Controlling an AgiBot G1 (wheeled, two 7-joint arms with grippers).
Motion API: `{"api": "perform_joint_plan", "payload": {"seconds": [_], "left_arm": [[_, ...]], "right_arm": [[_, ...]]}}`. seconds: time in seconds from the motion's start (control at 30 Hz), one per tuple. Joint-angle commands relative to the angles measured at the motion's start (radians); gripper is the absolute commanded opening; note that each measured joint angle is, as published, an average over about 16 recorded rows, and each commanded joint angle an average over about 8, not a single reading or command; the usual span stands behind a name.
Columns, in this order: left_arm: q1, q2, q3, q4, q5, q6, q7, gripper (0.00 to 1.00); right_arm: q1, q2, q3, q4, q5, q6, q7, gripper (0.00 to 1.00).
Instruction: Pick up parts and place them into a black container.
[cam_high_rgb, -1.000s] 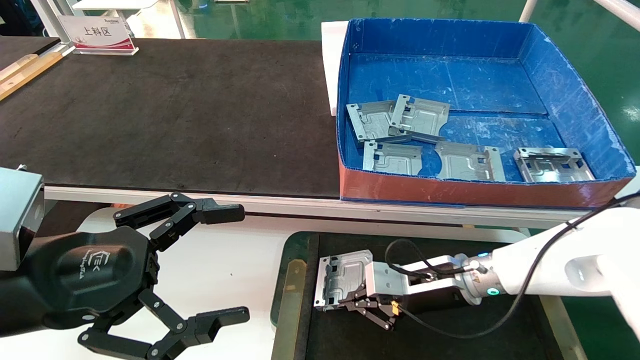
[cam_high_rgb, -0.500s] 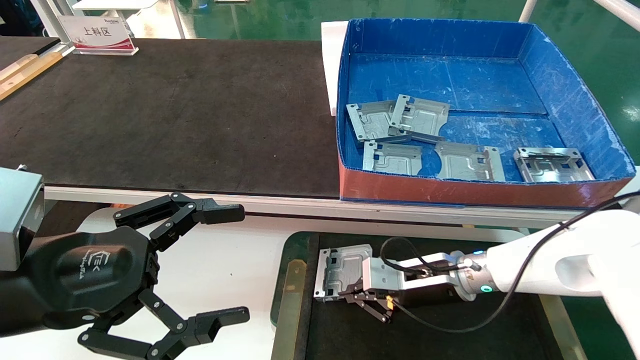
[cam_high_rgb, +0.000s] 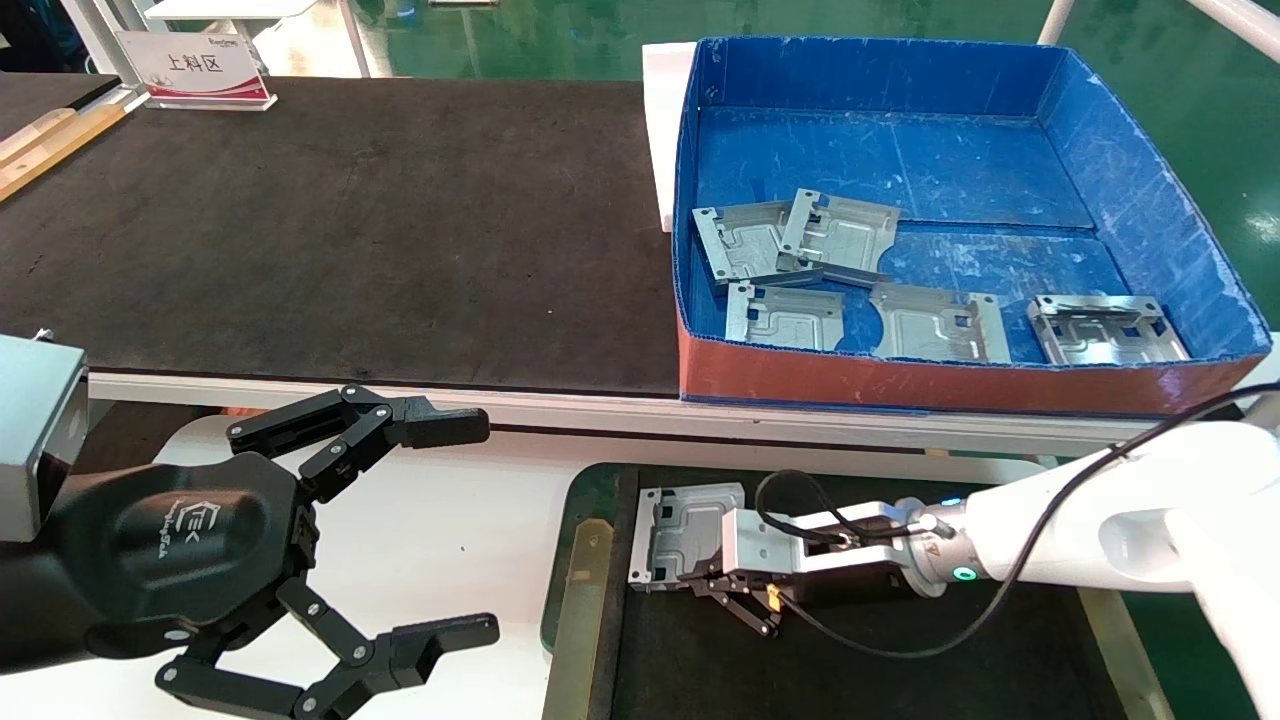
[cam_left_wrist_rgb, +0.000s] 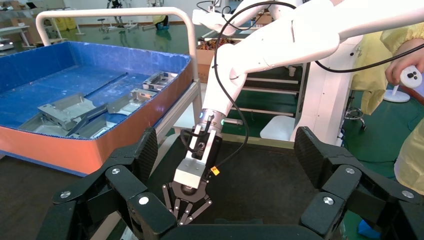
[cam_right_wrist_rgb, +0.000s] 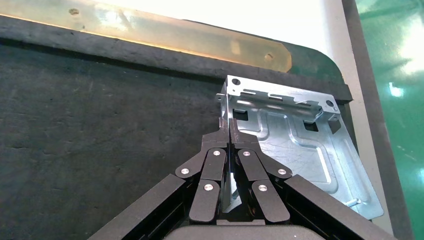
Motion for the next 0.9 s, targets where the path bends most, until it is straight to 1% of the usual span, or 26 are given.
{"api": "perform_joint_plan", "payload": {"seconds": [0.03,0.07,0.17,0.2,0.43,0.6,0.77,0.9], "left_arm": [[0.000,0.000,0.000,0.000,0.000,0.000,0.000,1.00],[0.000,0.000,0.000,0.000,0.000,0.000,0.000,1.00],[0.000,0.000,0.000,0.000,0.000,0.000,0.000,1.00],[0.000,0.000,0.000,0.000,0.000,0.000,0.000,1.00],[0.000,0.000,0.000,0.000,0.000,0.000,0.000,1.00],[0.000,0.000,0.000,0.000,0.000,0.000,0.000,1.00],[0.000,0.000,0.000,0.000,0.000,0.000,0.000,1.00],[0.000,0.000,0.000,0.000,0.000,0.000,0.000,1.00]], "right_arm": [[0.000,-0.002,-0.001,-0.002,-0.001,0.005,-0.001,0.61],[0.000,-0.002,-0.002,-0.004,-0.002,0.007,0.000,0.68],[0.000,-0.004,-0.003,-0.007,-0.005,0.014,0.003,0.94],[0.000,-0.004,-0.004,-0.008,-0.006,0.016,0.004,0.99],[0.002,-0.004,-0.006,-0.009,-0.008,0.015,0.008,1.00],[0.009,-0.001,-0.004,-0.006,-0.005,-0.010,0.012,1.00],[0.024,0.009,-0.001,0.003,-0.001,-0.074,0.015,1.00],[0.037,0.026,0.002,0.021,0.004,-0.165,-0.004,1.00]]}}
